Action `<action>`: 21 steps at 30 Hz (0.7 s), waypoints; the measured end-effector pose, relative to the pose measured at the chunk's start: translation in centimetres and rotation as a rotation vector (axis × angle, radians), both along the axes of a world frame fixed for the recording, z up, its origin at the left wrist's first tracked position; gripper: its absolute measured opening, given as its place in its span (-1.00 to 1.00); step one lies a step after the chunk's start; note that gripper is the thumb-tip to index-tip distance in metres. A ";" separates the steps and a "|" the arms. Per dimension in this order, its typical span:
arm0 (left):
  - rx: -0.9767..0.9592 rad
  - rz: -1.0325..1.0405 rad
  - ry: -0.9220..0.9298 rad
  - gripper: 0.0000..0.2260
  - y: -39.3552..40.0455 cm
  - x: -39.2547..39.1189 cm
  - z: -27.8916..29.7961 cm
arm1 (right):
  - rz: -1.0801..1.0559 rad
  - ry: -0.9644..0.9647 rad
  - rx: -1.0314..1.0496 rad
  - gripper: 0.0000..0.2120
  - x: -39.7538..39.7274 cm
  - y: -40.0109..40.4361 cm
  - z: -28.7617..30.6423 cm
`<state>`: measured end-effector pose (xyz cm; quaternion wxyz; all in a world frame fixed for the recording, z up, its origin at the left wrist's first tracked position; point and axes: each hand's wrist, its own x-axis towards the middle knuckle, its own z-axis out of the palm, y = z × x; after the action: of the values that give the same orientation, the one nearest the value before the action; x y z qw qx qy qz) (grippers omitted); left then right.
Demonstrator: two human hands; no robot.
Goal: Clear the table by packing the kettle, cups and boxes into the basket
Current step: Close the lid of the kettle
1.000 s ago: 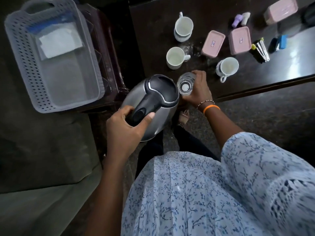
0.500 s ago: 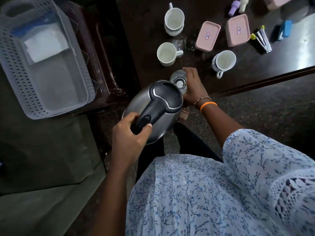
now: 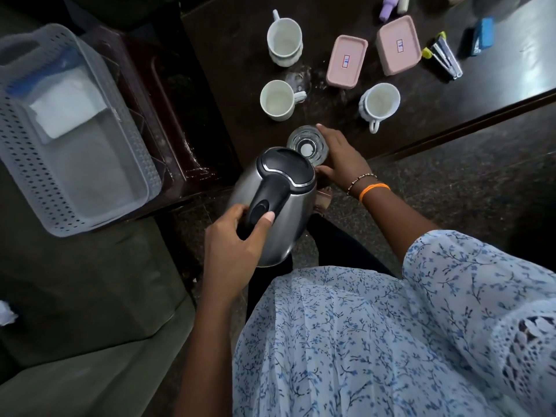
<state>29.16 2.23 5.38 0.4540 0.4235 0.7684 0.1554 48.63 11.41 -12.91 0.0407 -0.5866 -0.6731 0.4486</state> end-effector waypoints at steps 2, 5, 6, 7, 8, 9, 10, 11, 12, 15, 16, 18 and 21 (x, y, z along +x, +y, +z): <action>-0.014 -0.007 -0.005 -0.80 0.1 0.2 -0.1 | 0.007 -0.019 -0.002 -0.19 0.1 0.0 -0.1; -0.028 -0.020 0.009 -0.78 0.3 0.5 -0.3 | 0.003 -0.029 -0.019 -0.20 0.2 -0.1 -0.2; -0.029 -0.021 0.014 -0.78 0.4 0.6 -0.4 | -0.001 -0.033 -0.023 -0.19 0.3 -0.1 -0.2; -0.028 -0.020 0.018 -0.78 0.4 0.7 -0.4 | -0.007 -0.038 -0.029 -0.19 0.4 -0.2 -0.2; -0.026 -0.018 0.023 -0.77 0.4 0.9 -0.4 | -0.012 -0.042 -0.035 -0.19 0.4 -0.2 -0.2; -0.023 -0.014 0.031 -0.77 0.5 1.0 -0.4 | -0.017 -0.045 -0.043 -0.19 0.5 -0.2 -0.2; -0.022 -0.008 0.037 -0.77 0.5 1.1 -0.4 | -0.020 -0.047 -0.052 -0.19 0.6 -0.2 -0.1; -0.022 -0.002 0.042 -0.76 0.6 1.3 -0.4 | -0.022 -0.050 -0.061 -0.19 0.6 -0.2 -0.1; -0.024 0.005 0.043 -0.76 0.7 1.4 -0.4 | -0.022 -0.053 -0.070 -0.19 0.7 -0.1 -0.1; -0.040 0.031 0.037 -0.74 1.0 1.8 -0.4 | -0.017 -0.064 -0.091 -0.21 0.9 0.1 -0.1; -0.044 0.038 0.035 -0.74 1.0 1.9 -0.4 | -0.016 -0.068 -0.096 -0.21 1.0 0.2 -0.2; -0.051 0.053 0.027 -0.72 1.2 2.0 -0.5 | -0.017 -0.073 -0.102 -0.21 1.1 0.3 -0.2; -0.072 0.075 0.022 -0.70 1.4 2.1 -0.5 | -0.020 -0.067 -0.112 -0.21 1.2 0.3 -0.2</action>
<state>31.23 3.64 4.83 0.4545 0.3796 0.7936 0.1399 49.88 11.70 -13.09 -0.0102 -0.6095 -0.6420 0.4650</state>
